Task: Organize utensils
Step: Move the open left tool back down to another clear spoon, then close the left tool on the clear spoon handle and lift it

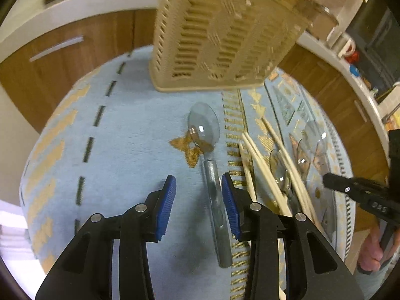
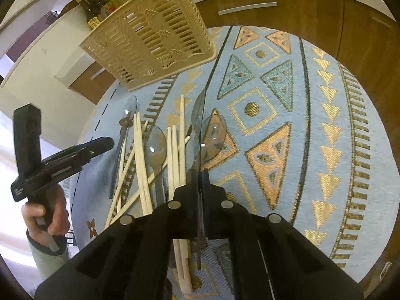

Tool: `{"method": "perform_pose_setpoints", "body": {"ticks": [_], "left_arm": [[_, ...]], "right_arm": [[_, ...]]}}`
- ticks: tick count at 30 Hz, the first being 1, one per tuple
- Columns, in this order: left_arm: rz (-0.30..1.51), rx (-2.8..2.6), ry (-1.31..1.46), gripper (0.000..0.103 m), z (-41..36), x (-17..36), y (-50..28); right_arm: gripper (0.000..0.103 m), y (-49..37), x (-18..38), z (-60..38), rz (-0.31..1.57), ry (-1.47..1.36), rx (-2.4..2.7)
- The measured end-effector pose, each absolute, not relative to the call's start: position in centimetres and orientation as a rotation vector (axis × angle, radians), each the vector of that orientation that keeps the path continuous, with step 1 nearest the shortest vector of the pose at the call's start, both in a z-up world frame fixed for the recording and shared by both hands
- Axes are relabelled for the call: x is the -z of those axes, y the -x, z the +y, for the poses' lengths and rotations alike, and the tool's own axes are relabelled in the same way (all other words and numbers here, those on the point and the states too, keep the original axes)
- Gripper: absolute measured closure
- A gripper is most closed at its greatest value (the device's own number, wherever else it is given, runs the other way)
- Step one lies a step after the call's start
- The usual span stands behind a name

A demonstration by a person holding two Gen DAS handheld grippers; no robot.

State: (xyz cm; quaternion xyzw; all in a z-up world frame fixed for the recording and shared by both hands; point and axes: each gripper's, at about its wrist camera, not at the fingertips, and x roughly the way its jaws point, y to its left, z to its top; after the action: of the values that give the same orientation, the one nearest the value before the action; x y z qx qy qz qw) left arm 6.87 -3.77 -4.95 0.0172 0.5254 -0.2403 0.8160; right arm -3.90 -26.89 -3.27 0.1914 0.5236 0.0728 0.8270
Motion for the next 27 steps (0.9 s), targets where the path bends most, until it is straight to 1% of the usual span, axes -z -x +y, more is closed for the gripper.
{"method": "perform_pose_setpoints", "body": {"ticks": [4, 5, 7, 9, 11, 13, 18, 19, 21, 22, 23, 25, 27], "left_arm": [[1.101, 0.477, -0.14, 0.068, -5.6, 4.9, -6.8], [1.095, 0.467, -0.162, 0.079, -5.9, 4.9, -6.7], [1.088, 0.472, -0.167, 0.094, -6.1, 5.0, -6.7], [1.082, 0.478, -0.12, 0.096, -5.6, 4.8, -6.8], [1.073, 0.493, -0.073, 0.101, -4.7, 4.6, -6.7], [1.074, 0.502, -0.028, 0.102, -3.4, 4.4, -6.4], [1.093, 0.508, 0.024, 0.102, -0.3, 4.4, -5.8], [1.095, 0.505, 0.02, 0.102, 0.0, 4.5, -5.7], [1.101, 0.5, -0.004, 0.1, 0.3, 4.6, -5.4], [1.104, 0.496, -0.011, 0.098, 0.3, 4.7, -5.4], [1.103, 0.495, -0.02, 0.089, 0.6, 4.7, -5.4], [1.098, 0.502, -0.03, 0.082, 0.6, 4.7, -5.3], [1.099, 0.497, -0.044, 0.081, 0.3, 4.7, -5.4]], "right_arm": [[0.101, 3.9, 3.9, -27.7, 1.148, -0.378, -0.116], [0.101, 3.9, 4.1, -27.7, 1.158, -0.372, -0.113], [0.101, 4.0, 4.4, -27.9, 1.169, -0.374, -0.121], [0.101, 4.1, 4.4, -28.0, 1.172, -0.37, -0.118], [0.101, 4.1, 4.5, -28.0, 1.184, -0.36, -0.113], [0.101, 4.1, 4.7, -28.0, 1.19, -0.345, -0.097], [0.099, 3.7, 4.5, -28.2, 1.202, -0.32, -0.085], [0.097, 3.5, 4.5, -28.0, 1.205, -0.307, -0.079], [0.09, 3.3, 4.4, -27.8, 1.216, -0.266, -0.071], [0.082, 2.8, 4.6, -27.6, 1.219, -0.254, -0.073], [0.071, 2.7, 4.5, -27.4, 1.22, -0.236, -0.073], [0.058, 2.6, 4.3, -27.1, 1.208, -0.197, -0.065], [0.058, 2.6, 4.2, -26.9, 1.212, -0.171, -0.057]]}}
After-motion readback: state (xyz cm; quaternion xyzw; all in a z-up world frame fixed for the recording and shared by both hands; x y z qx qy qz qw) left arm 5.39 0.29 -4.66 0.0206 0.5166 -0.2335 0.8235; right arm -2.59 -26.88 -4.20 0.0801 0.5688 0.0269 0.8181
